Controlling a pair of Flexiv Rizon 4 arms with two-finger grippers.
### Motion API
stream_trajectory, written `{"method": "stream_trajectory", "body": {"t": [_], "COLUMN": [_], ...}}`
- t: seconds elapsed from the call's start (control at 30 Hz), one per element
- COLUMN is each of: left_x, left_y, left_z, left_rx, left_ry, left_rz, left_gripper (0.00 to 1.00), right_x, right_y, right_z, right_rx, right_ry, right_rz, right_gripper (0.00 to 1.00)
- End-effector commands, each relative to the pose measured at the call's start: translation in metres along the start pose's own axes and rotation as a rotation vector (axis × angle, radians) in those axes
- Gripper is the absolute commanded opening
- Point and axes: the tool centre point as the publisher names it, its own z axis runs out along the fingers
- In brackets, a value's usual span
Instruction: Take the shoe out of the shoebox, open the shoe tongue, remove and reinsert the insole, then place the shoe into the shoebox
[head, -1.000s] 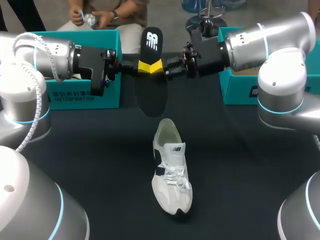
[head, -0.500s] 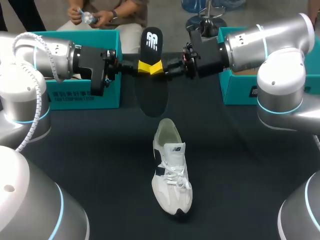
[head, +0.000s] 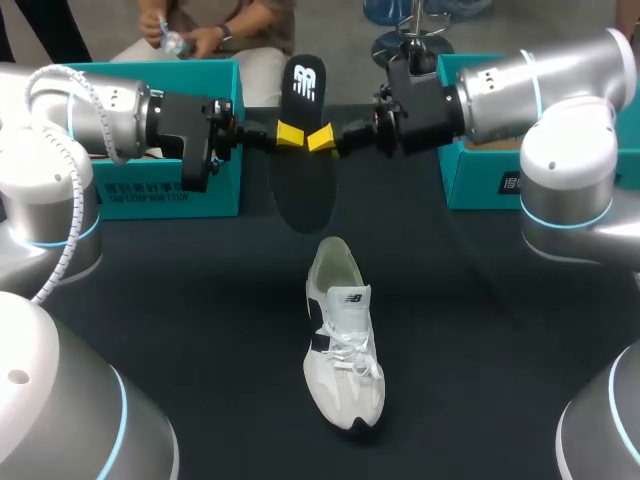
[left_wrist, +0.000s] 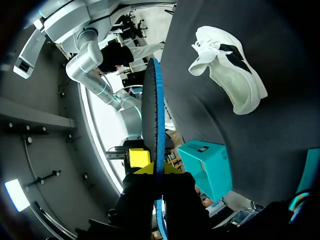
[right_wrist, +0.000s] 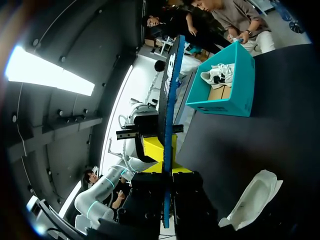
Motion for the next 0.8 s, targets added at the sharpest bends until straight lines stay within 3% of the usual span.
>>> {"method": "stream_trajectory", "body": {"t": [0.03,0.5,0.53,0.57,0.8], "left_x": [0.002,0.002,0.001,0.001,-0.007], "left_y": [0.000,0.000,-0.001,-0.001,-0.010], "left_z": [0.001,0.001,0.000,0.000,-0.010], "left_rx": [-0.002,-0.002,0.010,0.011,0.077], "left_ry": [0.001,0.001,0.005,-0.003,-0.025], "left_rz": [0.001,0.001,-0.004,-0.010,-0.083], "left_gripper": [0.00,0.00,0.82,1.00,1.00], "right_x": [0.001,0.004,0.004,0.004,-0.001], "right_y": [-0.002,-0.001,-0.001,-0.001,0.005], "right_z": [-0.001,-0.006,-0.006,-0.006,-0.013], "right_rx": [-0.006,-0.008,-0.009,-0.010,-0.021], "right_ry": [0.003,0.002,0.000,-0.003,-0.030], "right_rz": [-0.002,-0.017,-0.020,-0.024,-0.038], "right_gripper": [0.00,0.00,0.00,0.00,0.00]}}
